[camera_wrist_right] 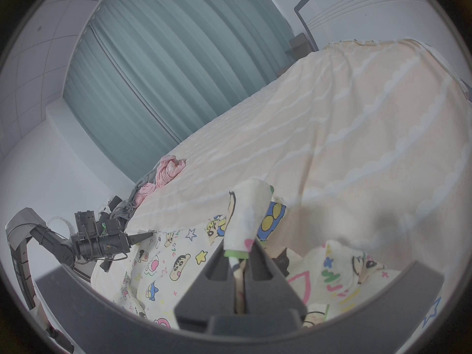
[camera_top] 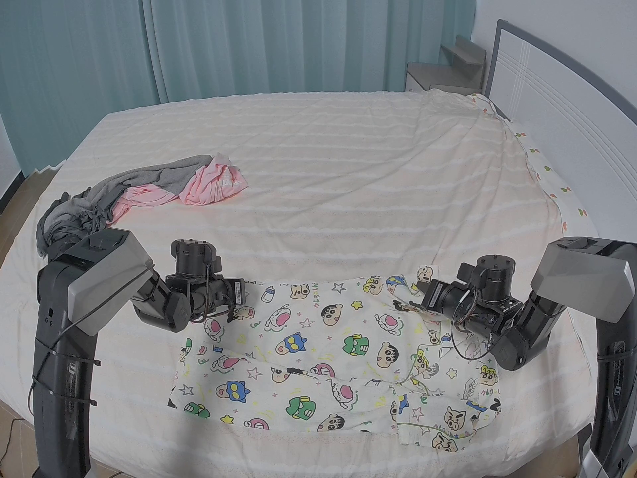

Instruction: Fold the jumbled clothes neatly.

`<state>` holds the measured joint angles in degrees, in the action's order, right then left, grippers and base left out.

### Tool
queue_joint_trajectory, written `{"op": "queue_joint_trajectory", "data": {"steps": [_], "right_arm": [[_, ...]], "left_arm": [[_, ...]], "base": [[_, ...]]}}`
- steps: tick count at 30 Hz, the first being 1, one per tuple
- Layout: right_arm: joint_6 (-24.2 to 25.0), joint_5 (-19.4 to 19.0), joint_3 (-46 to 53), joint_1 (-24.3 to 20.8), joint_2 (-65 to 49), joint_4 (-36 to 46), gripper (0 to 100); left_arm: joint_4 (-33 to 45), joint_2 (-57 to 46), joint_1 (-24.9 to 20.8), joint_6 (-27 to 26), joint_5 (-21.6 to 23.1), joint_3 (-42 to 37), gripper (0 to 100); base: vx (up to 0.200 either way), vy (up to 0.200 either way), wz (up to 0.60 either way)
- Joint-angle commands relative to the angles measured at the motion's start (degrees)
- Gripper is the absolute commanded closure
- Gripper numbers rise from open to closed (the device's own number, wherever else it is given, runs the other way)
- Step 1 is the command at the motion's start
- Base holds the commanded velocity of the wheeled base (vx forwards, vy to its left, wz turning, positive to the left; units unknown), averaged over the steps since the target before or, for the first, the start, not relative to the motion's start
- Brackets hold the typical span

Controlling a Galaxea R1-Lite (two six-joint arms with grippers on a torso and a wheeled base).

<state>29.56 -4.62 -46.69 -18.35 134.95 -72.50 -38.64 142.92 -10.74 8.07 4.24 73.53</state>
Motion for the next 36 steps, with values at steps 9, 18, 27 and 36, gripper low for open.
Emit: {"op": "queue_joint_trajectory", "data": {"steps": [9, 18, 27, 36], "right_arm": [[0.1, -0.2, 0.6, 0.1, -4.7, 0.1, 100], [0.1, -1.6, 7.2, 0.2, -6.7, -3.5, 100], [-0.5, -4.2, 15.5, 0.6, -8.3, -9.0, 100], [-2.8, -5.9, 25.2, 1.7, -6.8, -17.1, 100]], "left_arm": [[-2.6, -5.0, -0.1, 0.3, -0.8, -4.0, 100], [-10.3, -7.9, -0.1, 0.1, -1.3, -12.8, 100], [-16.9, -10.6, -1.0, -0.2, -1.2, -22.4, 100], [-26.2, -13.0, -2.4, -0.2, -1.2, -33.5, 100]], "base": [[0.0, 0.0, 0.0], [0.0, 0.0, 0.0], [0.0, 0.0, 0.0], [0.0, 0.0, 0.0]]}}
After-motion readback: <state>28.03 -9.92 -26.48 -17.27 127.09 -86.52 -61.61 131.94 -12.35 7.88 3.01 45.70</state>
